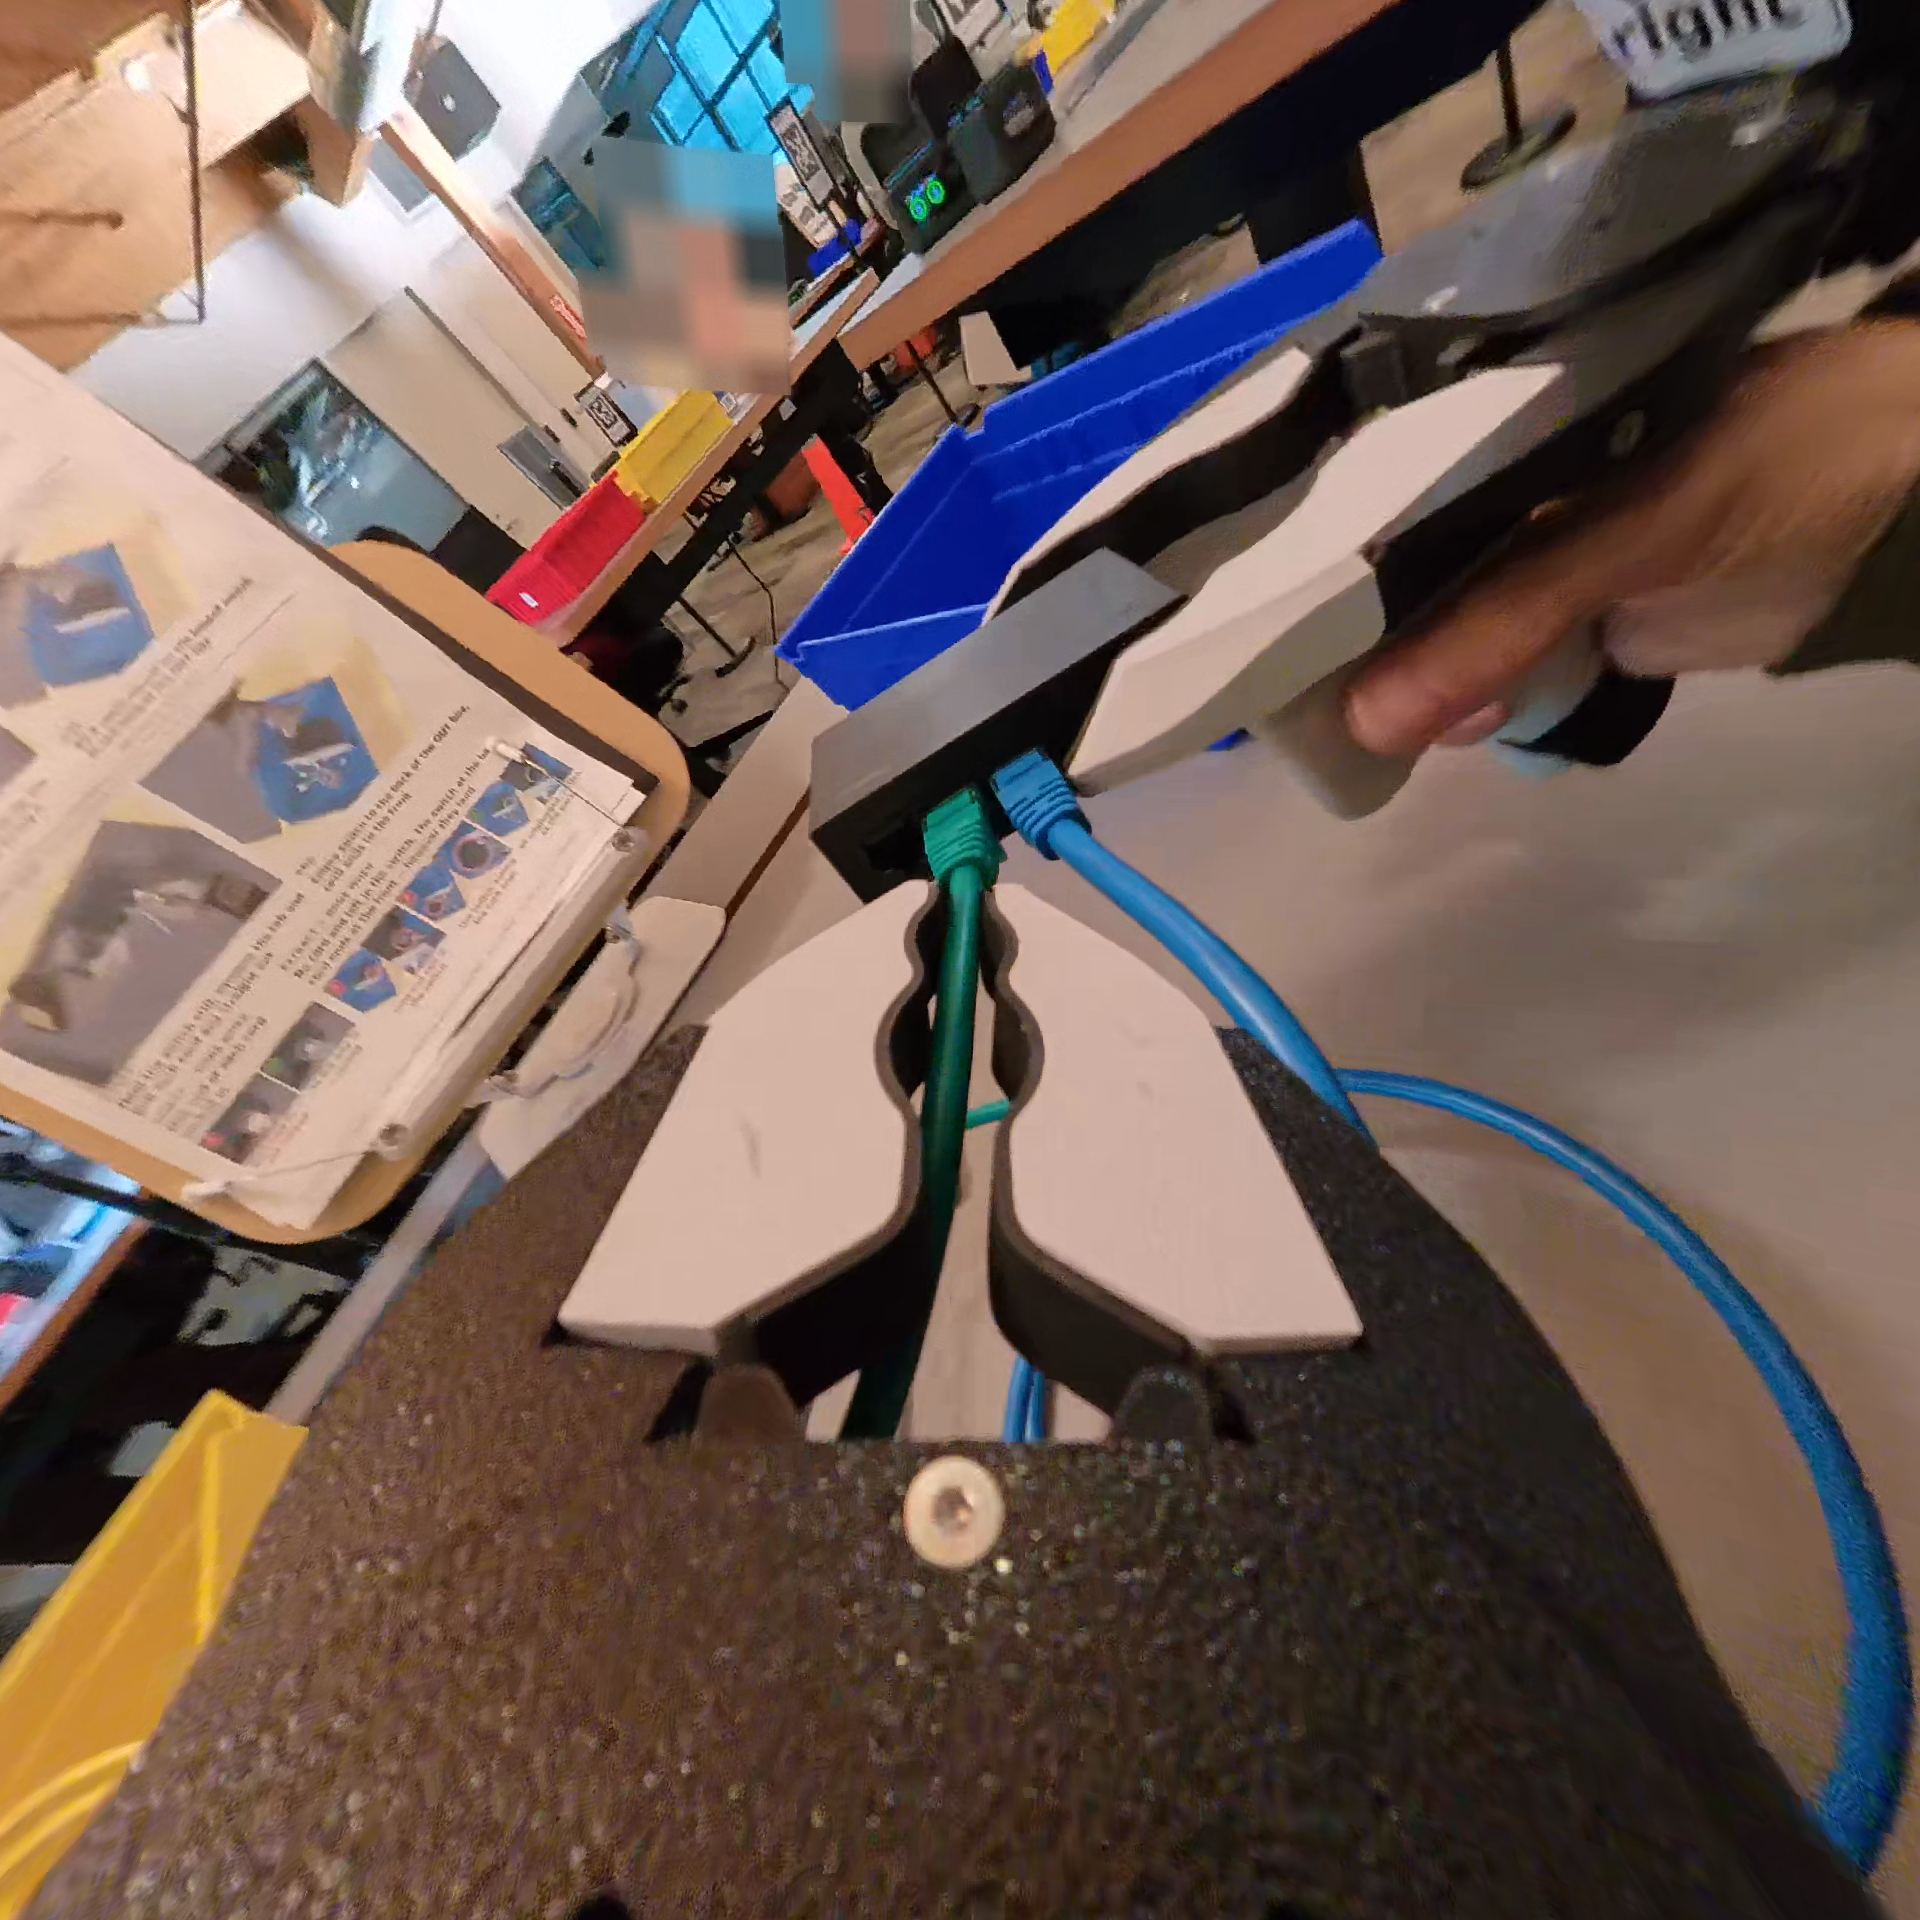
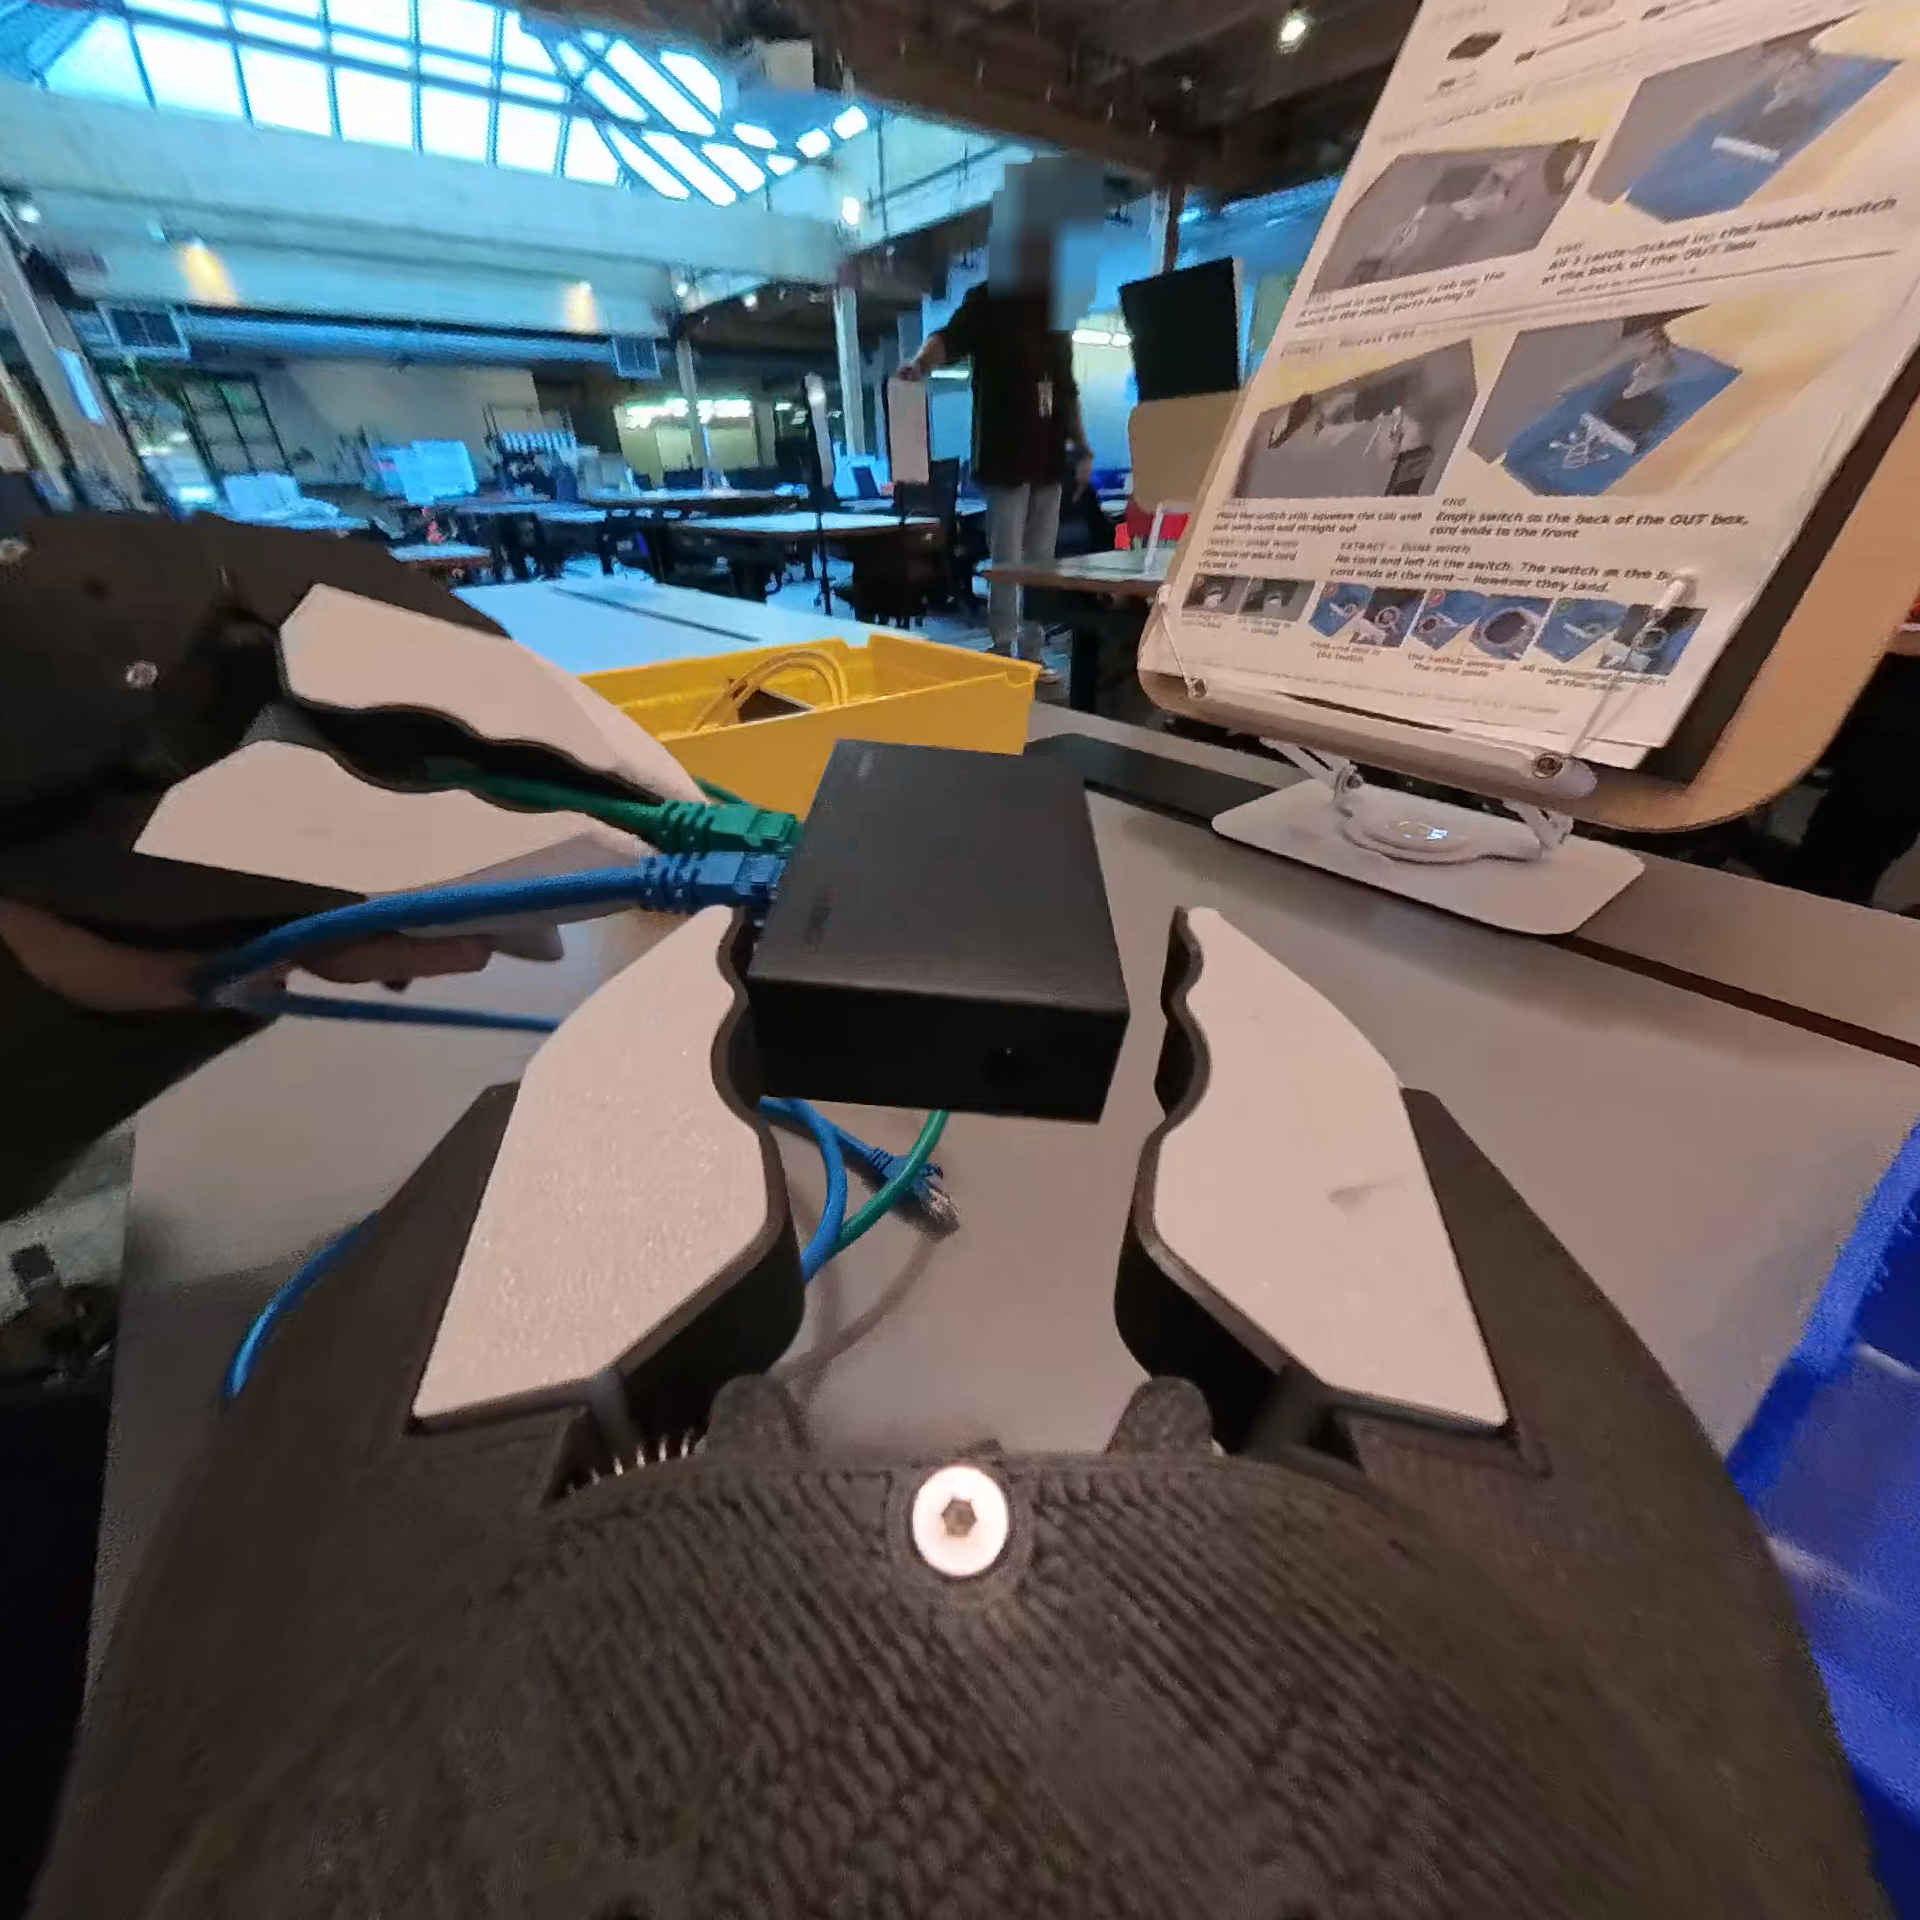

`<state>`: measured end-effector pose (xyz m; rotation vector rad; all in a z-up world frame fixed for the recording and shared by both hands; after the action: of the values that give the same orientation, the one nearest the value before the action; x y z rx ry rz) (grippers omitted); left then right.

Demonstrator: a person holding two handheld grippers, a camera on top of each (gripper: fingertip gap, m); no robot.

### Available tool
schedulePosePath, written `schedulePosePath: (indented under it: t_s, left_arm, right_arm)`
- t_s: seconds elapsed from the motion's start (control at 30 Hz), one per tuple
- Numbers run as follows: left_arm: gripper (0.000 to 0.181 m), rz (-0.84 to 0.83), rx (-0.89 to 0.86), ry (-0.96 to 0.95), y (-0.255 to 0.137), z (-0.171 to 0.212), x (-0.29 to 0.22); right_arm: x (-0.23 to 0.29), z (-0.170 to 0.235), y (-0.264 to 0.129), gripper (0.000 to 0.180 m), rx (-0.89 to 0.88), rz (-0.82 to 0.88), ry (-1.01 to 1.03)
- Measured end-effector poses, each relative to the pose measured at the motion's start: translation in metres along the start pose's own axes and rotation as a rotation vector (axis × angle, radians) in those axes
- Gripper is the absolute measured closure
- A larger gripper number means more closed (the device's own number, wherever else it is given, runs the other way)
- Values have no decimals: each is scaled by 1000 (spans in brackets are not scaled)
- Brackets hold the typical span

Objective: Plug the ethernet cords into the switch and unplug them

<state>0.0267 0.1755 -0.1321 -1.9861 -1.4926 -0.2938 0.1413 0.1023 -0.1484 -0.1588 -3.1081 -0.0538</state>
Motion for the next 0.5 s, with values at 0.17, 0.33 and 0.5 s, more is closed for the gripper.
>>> schedulePosePath:
  t_s: [0.17, 0.33, 0.5]
  left_arm:
    - [176, 6, 41, 153, -4, -2, 1]
    - [176, 38, 64, 266, -6, -3, 0]
    - [176, 67, 85, 302, -3, -1, -4]
  right_arm:
    - [6, 0, 0, 111, 48, -58, 4]
    - [12, 9, 3, 106, 184, -98, 14]
    - [14, 17, 6, 104, 260, -93, 15]
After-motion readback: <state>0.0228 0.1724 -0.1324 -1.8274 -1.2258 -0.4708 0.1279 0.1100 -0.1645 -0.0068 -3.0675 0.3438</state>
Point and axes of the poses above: each gripper's, where its closed fingertips meet, y out along the fingers, z out of its underside, x = y × z across the jaws, the point moved 6 cm from there along -y, back along the fingers, and after that the axes turned 13 degrees about z, right-handed, at the moved point
